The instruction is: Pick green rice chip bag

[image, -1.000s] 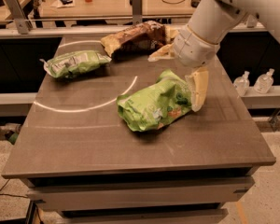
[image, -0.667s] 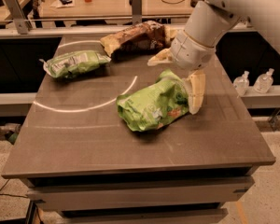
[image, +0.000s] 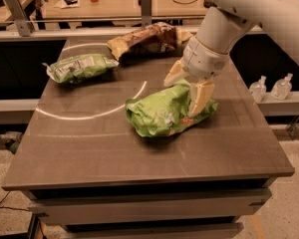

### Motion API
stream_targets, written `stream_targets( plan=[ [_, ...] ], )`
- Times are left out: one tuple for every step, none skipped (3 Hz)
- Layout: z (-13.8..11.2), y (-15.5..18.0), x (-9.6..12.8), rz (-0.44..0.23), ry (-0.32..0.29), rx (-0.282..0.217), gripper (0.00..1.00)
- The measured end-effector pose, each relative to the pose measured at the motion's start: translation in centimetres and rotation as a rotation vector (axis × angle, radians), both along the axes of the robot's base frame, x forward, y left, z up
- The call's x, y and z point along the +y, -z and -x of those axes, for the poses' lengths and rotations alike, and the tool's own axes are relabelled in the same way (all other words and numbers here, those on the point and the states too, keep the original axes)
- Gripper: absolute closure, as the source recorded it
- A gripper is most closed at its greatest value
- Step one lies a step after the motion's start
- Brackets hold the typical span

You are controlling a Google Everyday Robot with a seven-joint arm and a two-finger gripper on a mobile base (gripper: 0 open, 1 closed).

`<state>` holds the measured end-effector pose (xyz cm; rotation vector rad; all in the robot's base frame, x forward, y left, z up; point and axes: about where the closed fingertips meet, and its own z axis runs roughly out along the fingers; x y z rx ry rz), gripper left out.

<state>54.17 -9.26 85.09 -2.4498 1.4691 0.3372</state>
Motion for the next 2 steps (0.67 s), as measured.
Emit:
stream_targets(
  plan=[
    [0.05, 0.34, -0.77, 0.021, 0.017, 0.005, 0.64],
    [0.09, -0.01, -1.17, 0.02, 0.043, 0.01, 0.88]
  ],
)
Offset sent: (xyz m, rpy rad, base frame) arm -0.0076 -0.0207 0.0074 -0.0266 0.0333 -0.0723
